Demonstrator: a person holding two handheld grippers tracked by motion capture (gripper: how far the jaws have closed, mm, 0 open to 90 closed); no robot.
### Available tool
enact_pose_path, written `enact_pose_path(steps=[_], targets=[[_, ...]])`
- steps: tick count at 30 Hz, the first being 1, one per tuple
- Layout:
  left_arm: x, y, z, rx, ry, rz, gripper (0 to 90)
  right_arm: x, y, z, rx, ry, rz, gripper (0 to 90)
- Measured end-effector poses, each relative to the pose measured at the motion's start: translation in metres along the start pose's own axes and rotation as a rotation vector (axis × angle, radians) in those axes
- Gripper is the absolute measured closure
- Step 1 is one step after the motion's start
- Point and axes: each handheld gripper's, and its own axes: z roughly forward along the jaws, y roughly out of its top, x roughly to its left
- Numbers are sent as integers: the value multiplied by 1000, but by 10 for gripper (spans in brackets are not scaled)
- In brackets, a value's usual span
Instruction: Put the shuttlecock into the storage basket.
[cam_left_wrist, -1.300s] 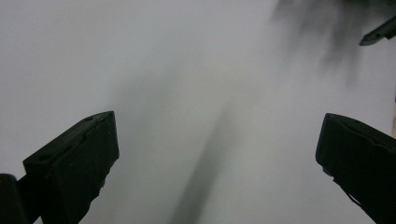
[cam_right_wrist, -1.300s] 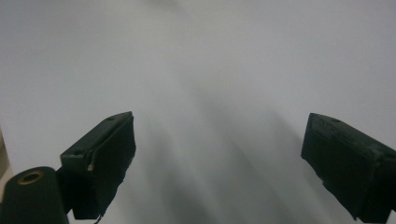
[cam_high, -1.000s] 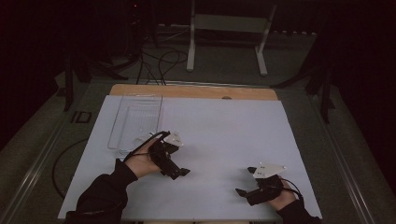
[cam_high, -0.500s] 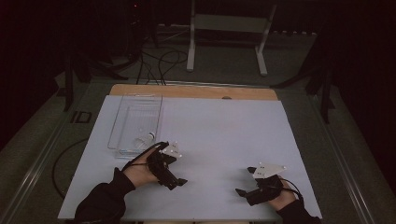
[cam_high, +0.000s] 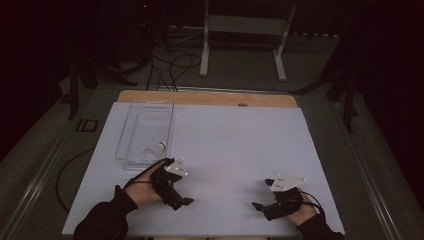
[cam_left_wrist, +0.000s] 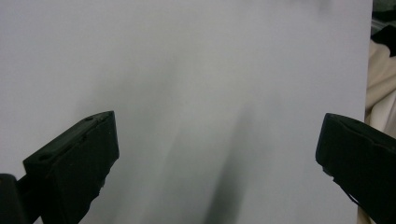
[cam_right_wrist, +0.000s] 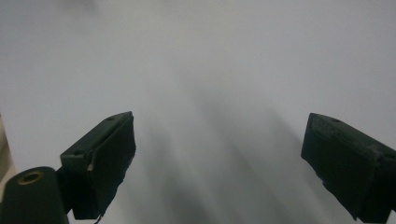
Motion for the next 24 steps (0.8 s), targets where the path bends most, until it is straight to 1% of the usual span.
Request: enact_pose_path(steps=[1, 2, 4, 7, 8, 9, 12, 19, 21, 23, 24], targets=[[0, -2, 0, 4, 1, 0, 1, 0, 0, 0, 1, -3, 0, 98], [-1, -5, 0, 7, 12, 2, 1, 0, 0, 0, 1, -2, 0, 98], [-2, -11, -1, 9, 10, -4, 1, 0, 0, 0, 1, -3, 1, 98], [-3, -17, -4, 1, 15, -15, 1, 0, 0, 0, 1, -2, 0, 97], [-3, -20, -5, 0, 23, -19, 1, 0, 0, 0, 1, -2, -2, 98], [-3, -21, -6, -4, 24, -28, 1, 0, 0, 0, 1, -1, -3, 98], [-4, -28, -9, -5, 32, -32, 1, 0, 0, 0, 6, -4, -6, 97], [-5, -42, -14, -6, 33, -40, 1, -2, -1, 1, 4, -1, 4, 98], [-5, -45, -15, -16, 34, -49, 1, -2, -1, 1, 5, -2, 5, 98], [-5, -48, -17, -18, 39, -50, 1, -2, -1, 1, 5, -4, 7, 97], [-5, -50, -18, -29, 38, -59, 1, -2, -1, 1, 5, -4, 7, 97]])
